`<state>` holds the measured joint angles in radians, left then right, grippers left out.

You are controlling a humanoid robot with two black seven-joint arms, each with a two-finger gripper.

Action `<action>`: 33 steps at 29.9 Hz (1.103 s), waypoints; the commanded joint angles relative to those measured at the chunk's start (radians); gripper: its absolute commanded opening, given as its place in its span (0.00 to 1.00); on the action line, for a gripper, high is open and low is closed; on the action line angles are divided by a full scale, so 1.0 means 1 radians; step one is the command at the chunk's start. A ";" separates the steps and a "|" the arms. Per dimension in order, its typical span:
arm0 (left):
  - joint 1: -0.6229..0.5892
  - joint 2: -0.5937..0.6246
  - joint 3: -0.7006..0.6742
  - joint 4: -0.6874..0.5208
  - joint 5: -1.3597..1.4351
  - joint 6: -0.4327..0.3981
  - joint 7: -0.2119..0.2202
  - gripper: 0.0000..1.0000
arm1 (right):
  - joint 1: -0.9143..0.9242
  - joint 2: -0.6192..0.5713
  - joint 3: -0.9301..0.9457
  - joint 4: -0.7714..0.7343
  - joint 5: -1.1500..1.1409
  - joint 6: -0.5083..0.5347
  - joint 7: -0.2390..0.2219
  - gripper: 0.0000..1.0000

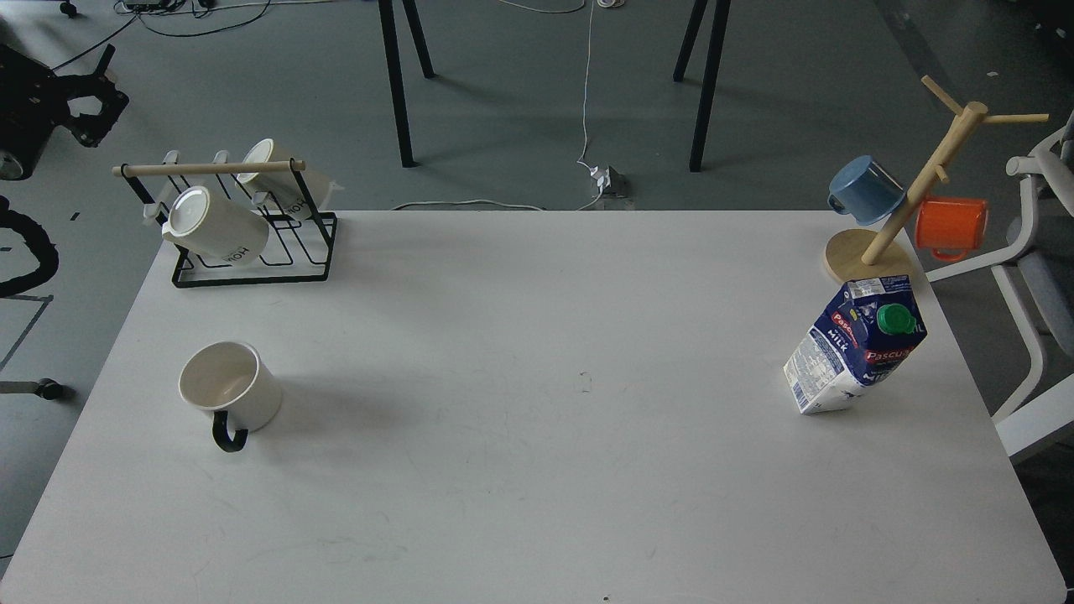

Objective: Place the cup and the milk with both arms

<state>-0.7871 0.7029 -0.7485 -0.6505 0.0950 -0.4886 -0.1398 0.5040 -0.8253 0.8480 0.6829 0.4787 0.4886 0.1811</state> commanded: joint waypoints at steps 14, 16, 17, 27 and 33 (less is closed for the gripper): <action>-0.018 -0.109 -0.131 0.172 -0.095 0.000 0.002 1.00 | -0.005 0.006 -0.001 -0.005 0.000 0.000 0.001 0.99; -0.017 -0.117 -0.126 0.170 -0.089 0.000 0.002 1.00 | -0.004 0.006 0.000 -0.005 0.000 0.000 0.001 0.99; -0.015 -0.111 -0.123 0.170 -0.084 0.000 0.002 1.00 | -0.004 0.006 0.002 -0.005 0.000 0.000 0.001 0.99; -0.109 0.113 0.104 0.108 0.489 0.000 -0.101 1.00 | 0.002 0.006 0.011 -0.003 0.000 0.000 0.004 0.99; -0.103 0.302 0.112 -0.252 0.733 0.000 -0.112 1.00 | -0.001 0.008 0.008 -0.005 0.000 0.000 0.004 0.99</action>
<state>-0.8916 0.9256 -0.6417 -0.7247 0.7054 -0.4888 -0.2472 0.5051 -0.8189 0.8588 0.6782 0.4785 0.4887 0.1855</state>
